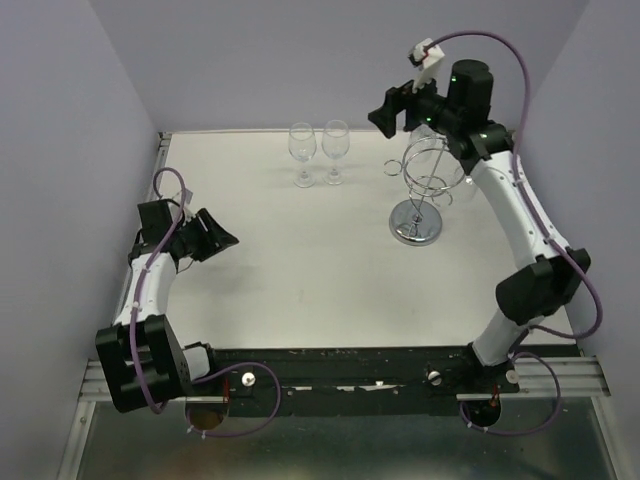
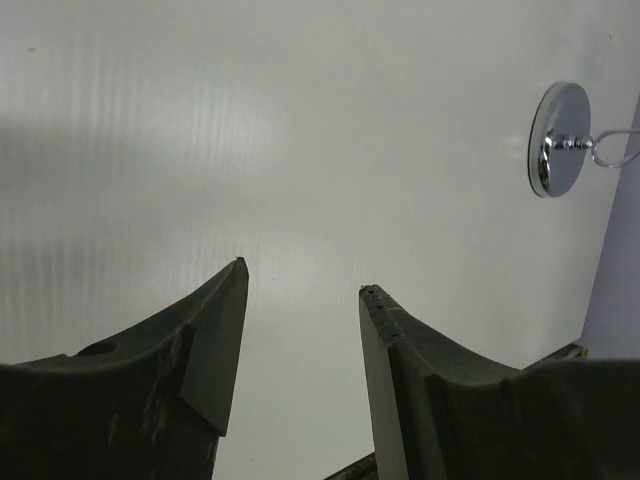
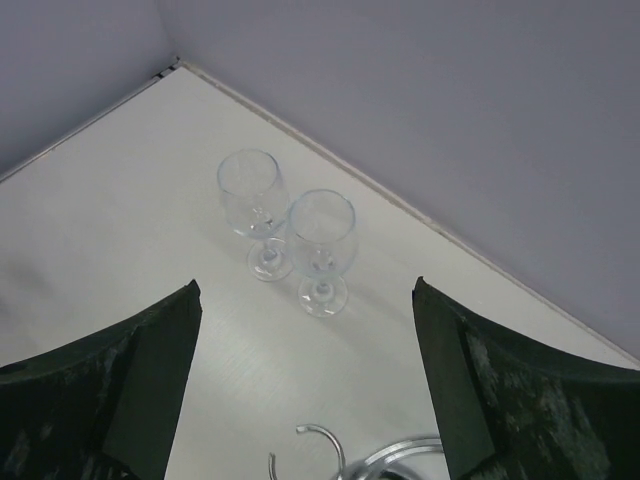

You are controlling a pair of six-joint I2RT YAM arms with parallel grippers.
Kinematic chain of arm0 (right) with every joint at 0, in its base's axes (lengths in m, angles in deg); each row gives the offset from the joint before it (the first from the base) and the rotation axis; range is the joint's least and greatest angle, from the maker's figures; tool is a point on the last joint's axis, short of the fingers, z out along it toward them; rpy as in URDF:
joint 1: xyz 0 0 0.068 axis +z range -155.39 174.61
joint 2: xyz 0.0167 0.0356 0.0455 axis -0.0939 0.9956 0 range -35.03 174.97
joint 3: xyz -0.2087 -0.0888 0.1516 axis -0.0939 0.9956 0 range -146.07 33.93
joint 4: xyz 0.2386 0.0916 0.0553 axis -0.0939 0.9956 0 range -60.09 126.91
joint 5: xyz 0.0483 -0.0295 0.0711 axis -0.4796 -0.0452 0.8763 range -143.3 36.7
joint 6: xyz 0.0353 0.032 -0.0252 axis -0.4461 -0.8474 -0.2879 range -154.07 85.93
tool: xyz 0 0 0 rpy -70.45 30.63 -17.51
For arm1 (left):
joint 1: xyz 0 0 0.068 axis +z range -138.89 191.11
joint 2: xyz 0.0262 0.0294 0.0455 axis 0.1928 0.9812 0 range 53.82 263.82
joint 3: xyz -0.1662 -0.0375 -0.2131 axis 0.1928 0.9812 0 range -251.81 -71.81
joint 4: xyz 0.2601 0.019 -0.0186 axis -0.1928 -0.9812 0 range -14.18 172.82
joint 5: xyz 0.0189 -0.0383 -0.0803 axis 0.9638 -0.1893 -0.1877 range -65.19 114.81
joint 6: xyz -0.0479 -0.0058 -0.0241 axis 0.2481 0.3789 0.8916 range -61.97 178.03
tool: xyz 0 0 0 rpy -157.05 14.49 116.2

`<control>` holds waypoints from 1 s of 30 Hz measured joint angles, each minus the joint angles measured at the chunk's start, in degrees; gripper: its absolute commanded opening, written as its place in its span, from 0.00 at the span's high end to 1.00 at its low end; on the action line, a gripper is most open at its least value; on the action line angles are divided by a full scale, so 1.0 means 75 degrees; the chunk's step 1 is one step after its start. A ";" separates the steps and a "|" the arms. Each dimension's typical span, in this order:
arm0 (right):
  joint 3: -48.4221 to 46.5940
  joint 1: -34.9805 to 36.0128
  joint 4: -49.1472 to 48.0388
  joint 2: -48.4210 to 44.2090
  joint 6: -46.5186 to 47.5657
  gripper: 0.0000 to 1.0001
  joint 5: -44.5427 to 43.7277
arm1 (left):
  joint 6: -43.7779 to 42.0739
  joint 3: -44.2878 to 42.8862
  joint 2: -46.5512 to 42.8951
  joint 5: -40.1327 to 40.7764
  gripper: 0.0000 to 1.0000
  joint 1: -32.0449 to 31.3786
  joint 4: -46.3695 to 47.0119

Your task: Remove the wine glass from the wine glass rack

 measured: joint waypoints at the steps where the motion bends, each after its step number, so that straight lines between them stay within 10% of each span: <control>1: 0.0251 -0.0178 0.0061 -0.0370 0.0003 0.10 0.0032 | -0.0076 0.0000 -0.0099 0.0000 0.42 -0.0213 0.0003; 16: 0.4835 -0.4511 0.1090 -0.4995 -0.0012 0.08 0.0927 | -0.1518 0.0055 -0.0720 -0.0006 0.43 -0.3051 0.0169; 30: 0.5823 -0.7216 0.1035 -0.3870 0.0845 0.10 0.4275 | -0.4033 -0.0749 0.0017 -0.0449 0.39 -0.4692 0.0699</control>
